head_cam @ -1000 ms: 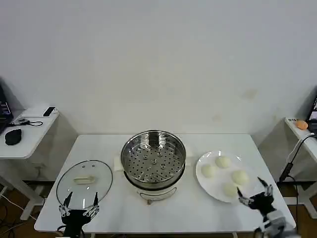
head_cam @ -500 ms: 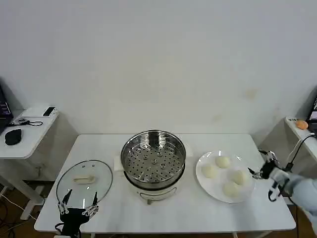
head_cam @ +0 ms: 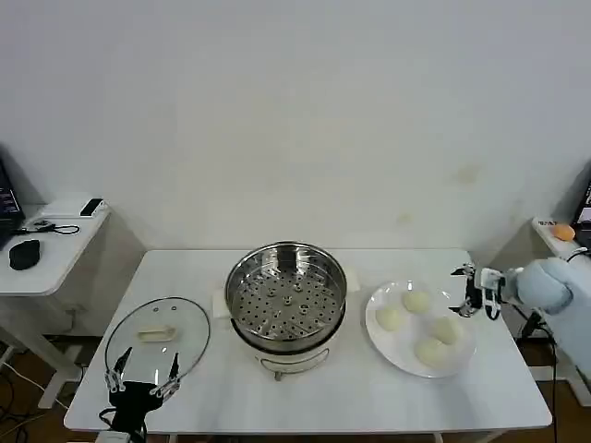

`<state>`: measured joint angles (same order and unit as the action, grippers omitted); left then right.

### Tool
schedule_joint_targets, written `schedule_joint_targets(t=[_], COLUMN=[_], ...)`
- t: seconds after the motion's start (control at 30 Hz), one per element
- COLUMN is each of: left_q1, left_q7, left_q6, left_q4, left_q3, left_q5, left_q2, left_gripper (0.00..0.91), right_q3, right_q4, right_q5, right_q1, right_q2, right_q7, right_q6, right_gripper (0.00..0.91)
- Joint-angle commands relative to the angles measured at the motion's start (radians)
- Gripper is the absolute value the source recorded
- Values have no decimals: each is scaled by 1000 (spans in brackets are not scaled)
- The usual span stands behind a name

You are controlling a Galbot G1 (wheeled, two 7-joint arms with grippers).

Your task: Take steamed baozi put them in steamer then cover it.

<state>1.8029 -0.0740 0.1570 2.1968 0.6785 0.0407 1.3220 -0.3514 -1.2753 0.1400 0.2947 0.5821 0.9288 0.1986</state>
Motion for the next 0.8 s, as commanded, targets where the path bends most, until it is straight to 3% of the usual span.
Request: schedule_joint_targets(t=[0.03, 0.23, 0.5, 0.8], left_q1=[-7, -19, -19, -14], left_q7=[5, 11, 14, 14], left_q6=[1, 2, 2, 1], left_q4=[-3, -14, -15, -16], left_q3=[4, 11, 23, 33], left_q5=[6, 7, 7, 4], left_q2=[-1, 0, 2, 1], left_gripper=[907, 907, 907, 907], right_q3=[-270, -304, -322, -301], right_q4=[140, 211, 322, 384], right_q5=[-28, -46, -4, 43], right_q1=[-229, -249, -249, -224], right_q2=[38, 147, 248, 290], right_q7=[97, 76, 65, 50], right_q6=[-12, -8, -18, -29], right_gripper=[907, 907, 907, 907])
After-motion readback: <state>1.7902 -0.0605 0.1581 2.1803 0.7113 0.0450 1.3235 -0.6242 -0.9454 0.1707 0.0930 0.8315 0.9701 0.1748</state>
